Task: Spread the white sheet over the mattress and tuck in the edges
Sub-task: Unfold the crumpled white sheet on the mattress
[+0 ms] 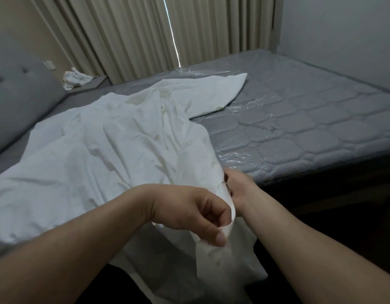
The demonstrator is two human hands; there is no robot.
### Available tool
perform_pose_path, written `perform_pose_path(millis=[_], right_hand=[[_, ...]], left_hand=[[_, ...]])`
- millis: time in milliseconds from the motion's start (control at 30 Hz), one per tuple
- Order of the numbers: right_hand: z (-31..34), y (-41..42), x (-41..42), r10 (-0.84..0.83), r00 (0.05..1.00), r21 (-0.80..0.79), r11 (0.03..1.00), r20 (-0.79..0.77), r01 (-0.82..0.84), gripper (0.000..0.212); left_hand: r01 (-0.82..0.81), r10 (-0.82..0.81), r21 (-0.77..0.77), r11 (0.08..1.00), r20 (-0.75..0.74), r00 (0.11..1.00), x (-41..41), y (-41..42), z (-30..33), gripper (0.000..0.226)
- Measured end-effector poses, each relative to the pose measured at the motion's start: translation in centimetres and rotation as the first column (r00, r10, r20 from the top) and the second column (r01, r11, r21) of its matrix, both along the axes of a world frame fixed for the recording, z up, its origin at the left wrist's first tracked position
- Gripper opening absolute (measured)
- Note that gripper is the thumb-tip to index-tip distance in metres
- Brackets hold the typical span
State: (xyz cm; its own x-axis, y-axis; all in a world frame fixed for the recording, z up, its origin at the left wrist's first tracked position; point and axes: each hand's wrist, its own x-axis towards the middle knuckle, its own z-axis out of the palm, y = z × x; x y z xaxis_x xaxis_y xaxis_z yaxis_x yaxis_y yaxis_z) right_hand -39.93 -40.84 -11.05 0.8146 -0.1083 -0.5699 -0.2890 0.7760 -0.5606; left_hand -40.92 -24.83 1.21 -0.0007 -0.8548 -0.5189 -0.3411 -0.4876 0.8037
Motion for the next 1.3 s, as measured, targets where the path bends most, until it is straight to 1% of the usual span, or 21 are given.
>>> perform_pose_path(millis=[133,200,267,300,333,367,400,433,467,500,533,600,667,733,800,900,967,1033,1100,1200,1300], right_hand=[[-0.4,0.9,-0.1,0.03,1.0,-0.08,0.996,0.003,-0.029,0.027],[-0.2,1.1,-0.3,0.005,0.998,-0.159,0.987,0.065,0.005,0.027],[0.7,1.1,-0.5,-0.139,0.979,-0.298,0.938,0.151,0.179,0.019],[1.5,1.0,-0.5,-0.226,0.948,-0.342,0.892,0.224,0.294,0.017],[2.6,1.1,-0.8,-0.287,0.899,-0.391,0.825,0.331,0.407,0.018],[3.7,1.2,-1.3,-0.293,0.835,-0.462,0.725,0.465,0.512,0.021],[4.8,1.5,-2.2,-0.215,0.765,-0.539,0.596,0.608,0.595,0.023],[5.6,1.9,-3.3,-0.048,0.692,-0.597,0.465,0.72,0.654,0.024],[5.9,2.4,-4.5,0.161,0.634,-0.645,0.348,0.756,0.681,0.022],[5.7,2.9,-5.5,0.349,0.602,-0.689,0.239,0.718,0.684,0.018],[5.0,3.4,-6.2,0.489,0.595,-0.732,0.142,0.637,0.666,0.015],[3.6,4.4,-6.6,0.606,0.636,-0.82,0.048,0.478,0.57,0.016],[2.7,5.1,-6.3,0.617,0.665,-0.878,0.095,0.421,0.469,0.016],[2.6,5.1,-5.9,0.589,0.697,-0.908,0.194,0.41,0.37,0.016],[2.4,4.8,-5.4,0.523,0.732,-0.882,0.412,0.436,0.23,0.019],[2.6,5.2,-4.7,0.27,0.828,-0.551,0.833,0.492,0.056,0.013],[2.7,5.4,-3.8,0.131,0.896,-0.294,0.956,0.423,-0.001,0.009],[2.8,5.3,-2.8,0.076,0.932,-0.128,0.991,0.354,-0.032,0.005],[2.3,4.7,-1.5,0.088,0.966,-0.047,0.996,0.244,-0.079,0.015],[1.3,4.4,0.4,0.217,0.975,-0.026,0.976,0.054,-0.216,0.045],[0.6,5.1,1.9,0.373,0.927,-0.066,0.925,-0.052,-0.375,0.057]], left_hand=[[0.006,-0.004,0.047,0.999,-0.042,0.999,-0.5,0.0,-0.1,0.027],[-0.033,0.036,0.057,0.998,-0.049,0.998,-0.5,0.4,-0.1,0.014],[-0.225,0.221,0.027,0.974,0.106,0.97,0.1,0.3,-0.4,0.032],[-0.355,0.358,-0.06,0.933,0.259,0.897,0.9,0.0,-0.7,0.04],[-0.468,0.51,-0.205,0.859,0.413,0.754,1.6,-0.2,-0.9,0.041],[-0.543,0.66,-0.381,0.748,0.51,0.552,2.4,-0.4,-0.9,0.037],[-0.6,0.779,-0.512,0.614,0.515,0.357,3.4,-0.4,-1.0,0.036],[-0.671,0.861,-0.565,0.479,0.453,0.233,4.6,-0.4,-0.9,0.044],[-0.762,0.915,-0.535,0.366,0.355,0.191,5.6,-0.3,-0.7,0.058],[-0.84,0.946,-0.453,0.299,0.255,0.2,6.8,-0.2,-0.7,0.072],[-0.882,0.952,-0.375,0.287,0.211,0.22,7.5,0.0,-0.6,0.081],[-0.877,0.917,-0.31,0.367,0.281,0.284,8.0,0.3,-1.2,0.064],[-0.793,0.782,-0.317,0.521,0.549,0.294,8.3,0.6,-2.3,0.038],[-0.728,0.629,-0.279,0.627,0.732,0.261,8.2,0.9,-3.3,0.039],[-0.687,0.593,-0.313,0.656,0.776,0.214,8.0,1.3,-3.6,0.043],[-0.619,0.648,-0.44,0.651,0.746,0.151,7.8,1.4,-2.9,0.046],[-0.59,0.724,-0.53,0.609,0.676,0.141,7.5,1.5,-2.1,0.048],[-0.58,0.779,-0.58,0.573,0.605,0.165,7.2,1.8,-1.3,0.047],[-0.569,0.799,-0.594,0.569,0.562,0.213,6.8,2.3,-0.9,0.044],[-0.594,0.817,-0.574,0.564,0.493,0.299,6.2,3.7,-0.5,0.044],[-0.631,0.819,-0.527,0.569,0.43,0.38,5.6,5.2,-0.3,0.042]])
